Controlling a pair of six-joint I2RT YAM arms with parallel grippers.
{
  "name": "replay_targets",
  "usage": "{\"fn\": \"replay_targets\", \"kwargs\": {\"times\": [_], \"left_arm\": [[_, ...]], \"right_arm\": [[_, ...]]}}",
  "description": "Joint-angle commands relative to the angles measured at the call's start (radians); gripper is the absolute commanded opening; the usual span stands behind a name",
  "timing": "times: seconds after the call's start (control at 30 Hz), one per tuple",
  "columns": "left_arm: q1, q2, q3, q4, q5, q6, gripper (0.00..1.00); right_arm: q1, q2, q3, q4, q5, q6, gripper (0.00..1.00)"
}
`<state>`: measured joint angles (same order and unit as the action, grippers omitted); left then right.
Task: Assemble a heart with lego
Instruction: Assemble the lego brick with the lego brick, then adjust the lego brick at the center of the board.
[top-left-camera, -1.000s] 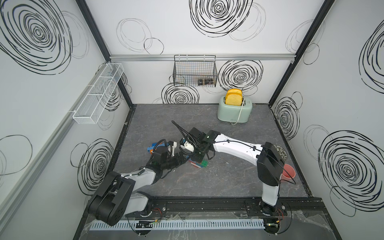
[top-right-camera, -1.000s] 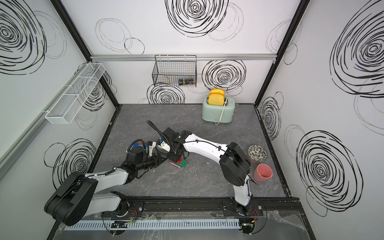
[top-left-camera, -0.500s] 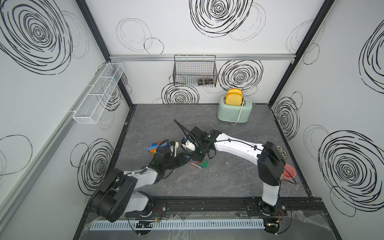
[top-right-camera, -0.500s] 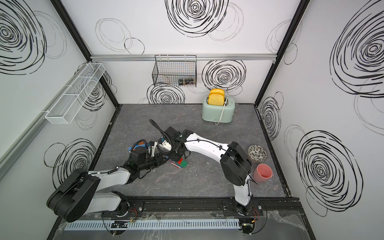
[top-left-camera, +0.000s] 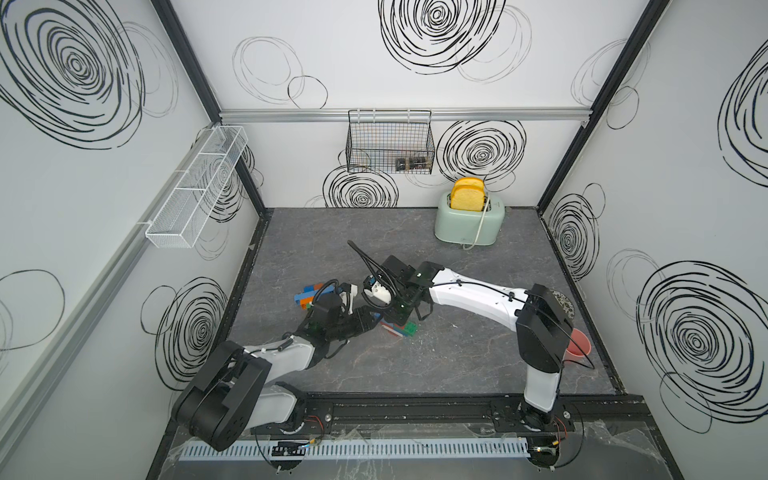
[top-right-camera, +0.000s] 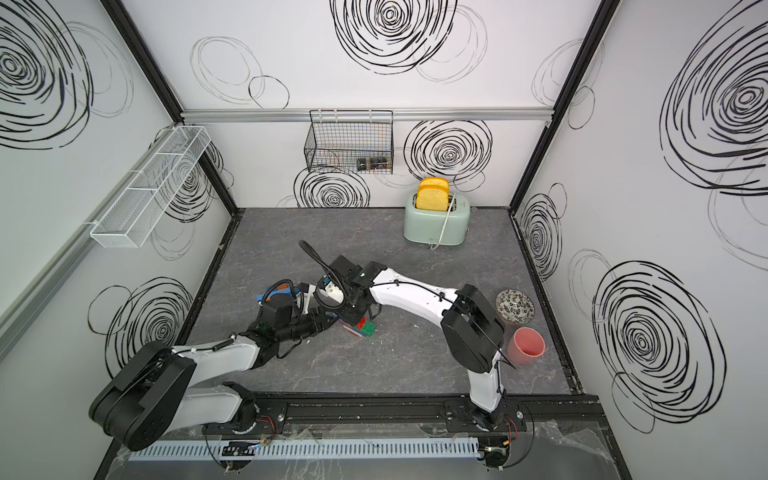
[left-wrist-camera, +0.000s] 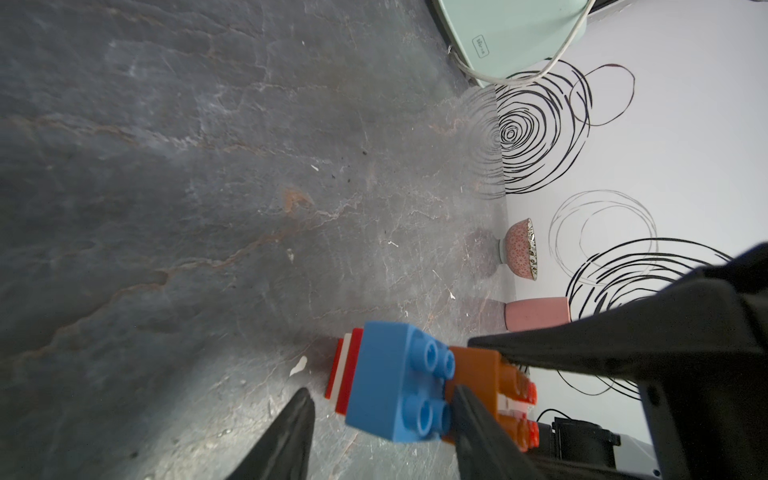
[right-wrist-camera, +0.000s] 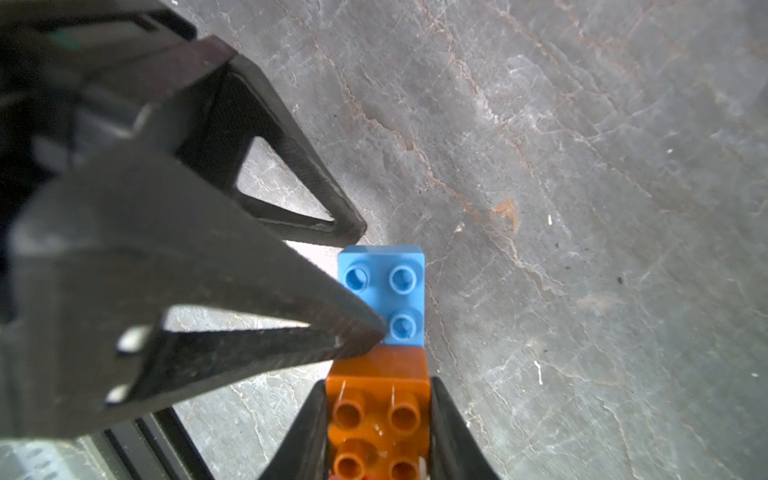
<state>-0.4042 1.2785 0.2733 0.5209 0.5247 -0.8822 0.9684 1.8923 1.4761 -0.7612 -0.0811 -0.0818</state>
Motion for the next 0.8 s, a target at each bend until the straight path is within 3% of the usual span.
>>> {"fn": "replay_targets", "kwargs": {"times": [0.0,0.4,0.63,0.77], "left_arm": [[0.027,-0.067,0.027,-0.076,0.024,0.019,0.59],[0.165,-0.232,0.030,-0.284,0.053,0.095,0.61],[0.185,-0.247,0.024,-0.303,0.065,0.104,0.62],[0.193,-0.254,0.025,-0.308,0.067,0.107,0.62]], "right_arm": [[-0.002,0.127,-0.119,-0.163,0.129,0.017,0.22],[-0.010,0.062,-0.033,-0.156,0.011,-0.017,0.26],[-0.020,0.008,0.025,-0.132,-0.020,-0.037,0.49],[-0.022,-0.009,0.017,-0.127,-0.024,-0.056,0.55]]}}
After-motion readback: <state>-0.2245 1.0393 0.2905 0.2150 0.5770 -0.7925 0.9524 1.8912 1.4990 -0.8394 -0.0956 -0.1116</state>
